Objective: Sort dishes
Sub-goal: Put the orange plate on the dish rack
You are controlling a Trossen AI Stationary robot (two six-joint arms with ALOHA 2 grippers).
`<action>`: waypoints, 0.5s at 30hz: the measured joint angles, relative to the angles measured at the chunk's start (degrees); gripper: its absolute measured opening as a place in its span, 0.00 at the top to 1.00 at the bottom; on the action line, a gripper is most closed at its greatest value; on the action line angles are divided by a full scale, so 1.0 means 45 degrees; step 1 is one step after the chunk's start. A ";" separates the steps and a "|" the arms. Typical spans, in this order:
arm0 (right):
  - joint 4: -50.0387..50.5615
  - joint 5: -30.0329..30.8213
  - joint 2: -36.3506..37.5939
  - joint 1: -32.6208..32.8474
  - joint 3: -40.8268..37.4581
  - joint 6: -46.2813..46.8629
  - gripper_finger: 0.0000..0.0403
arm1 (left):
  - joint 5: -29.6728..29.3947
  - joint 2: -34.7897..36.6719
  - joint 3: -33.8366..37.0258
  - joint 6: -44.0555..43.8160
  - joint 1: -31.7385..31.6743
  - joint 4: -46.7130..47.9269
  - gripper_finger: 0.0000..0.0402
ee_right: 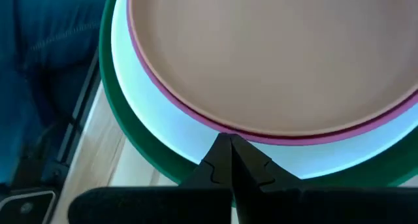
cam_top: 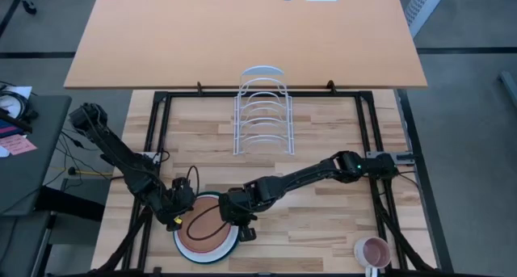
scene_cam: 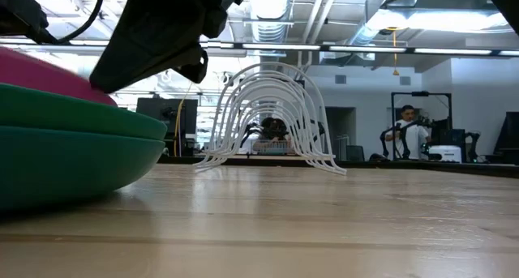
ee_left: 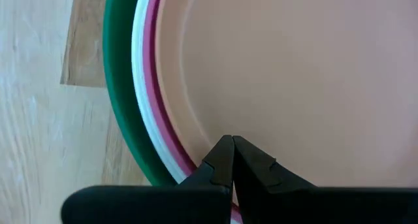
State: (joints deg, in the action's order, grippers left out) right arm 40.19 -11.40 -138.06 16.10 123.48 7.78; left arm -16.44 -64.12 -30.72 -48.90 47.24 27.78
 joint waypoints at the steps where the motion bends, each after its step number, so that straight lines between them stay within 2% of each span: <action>1: -0.0049 0.0007 0.0000 -0.0003 0.0000 0.0201 1.00 | 0.0004 -0.0116 0.0000 0.0071 0.0000 -0.0144 1.00; 7: -0.0076 0.0029 0.0000 -0.0107 -0.0194 0.1046 1.00 | 0.0027 -0.0453 0.0005 0.0545 0.0000 -0.0901 1.00; 15: -0.0075 0.0033 0.0000 -0.0112 -0.0194 0.1076 1.00 | -0.0060 -0.1006 0.0008 0.0509 0.0000 -0.1289 1.00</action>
State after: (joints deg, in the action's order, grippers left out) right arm 39.85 -11.25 -138.06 15.59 122.61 12.62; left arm -16.71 -68.65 -30.69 -46.61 47.24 21.98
